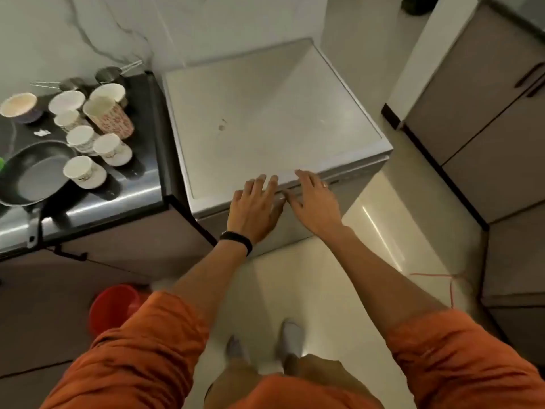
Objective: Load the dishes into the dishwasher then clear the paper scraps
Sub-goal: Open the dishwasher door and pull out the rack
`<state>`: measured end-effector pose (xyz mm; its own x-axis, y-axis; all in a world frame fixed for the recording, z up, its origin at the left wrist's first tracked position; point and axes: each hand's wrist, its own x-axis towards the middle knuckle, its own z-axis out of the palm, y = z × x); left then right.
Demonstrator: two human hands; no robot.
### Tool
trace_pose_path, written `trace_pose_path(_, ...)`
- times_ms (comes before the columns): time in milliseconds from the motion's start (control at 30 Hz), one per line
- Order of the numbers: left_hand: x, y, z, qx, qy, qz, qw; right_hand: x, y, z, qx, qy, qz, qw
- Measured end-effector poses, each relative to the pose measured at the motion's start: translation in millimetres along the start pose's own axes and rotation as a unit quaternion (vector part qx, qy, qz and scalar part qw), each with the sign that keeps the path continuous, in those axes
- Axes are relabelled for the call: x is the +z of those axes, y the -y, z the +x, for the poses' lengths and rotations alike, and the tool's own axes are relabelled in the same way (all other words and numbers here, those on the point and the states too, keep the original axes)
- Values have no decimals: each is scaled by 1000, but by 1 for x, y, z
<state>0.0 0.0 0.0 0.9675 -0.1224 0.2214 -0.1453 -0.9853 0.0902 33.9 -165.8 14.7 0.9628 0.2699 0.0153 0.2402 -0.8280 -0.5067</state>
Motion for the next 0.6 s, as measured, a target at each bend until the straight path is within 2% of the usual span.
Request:
trace_pose_path(67, 14, -11, -6, -39, 51, -54, 996, 7, -13, -5, 49, 26, 30, 998)
trace_pose_path(200, 48, -30, -18, -116, 88, -164, 976, 32, -41, -2, 116, 91, 94, 985)
trace_pose_path(267, 62, -35, -10, -180, 86, -242, 950, 40, -47, 9, 151, 106, 162, 969)
trace_pose_path(333, 70, -40, -3, -244, 88, -326, 909, 44, -48, 19, 197, 120, 238, 944)
trace_pose_path(367, 72, -43, 3, -288, 89, -380, 875, 47, -48, 25, 220, 123, 278, 927)
trace_pose_path(400, 72, -46, 9, -339, 85, -444, 825, 47, -46, 33, 244, 119, 321, 907)
trace_pose_path(467, 73, -53, 24, -447, 68, -561, 694, 53, -47, 46, 308, 95, 414, 851)
trace_pose_path(533, 78, -56, 35, -530, 34, -632, 564, 61, -49, 55, 377, 75, 510, 770)
trace_pose_path(600, 84, -55, 45, -570, -6, -682, 458, 67, -52, 65, 418, 61, 589, 689)
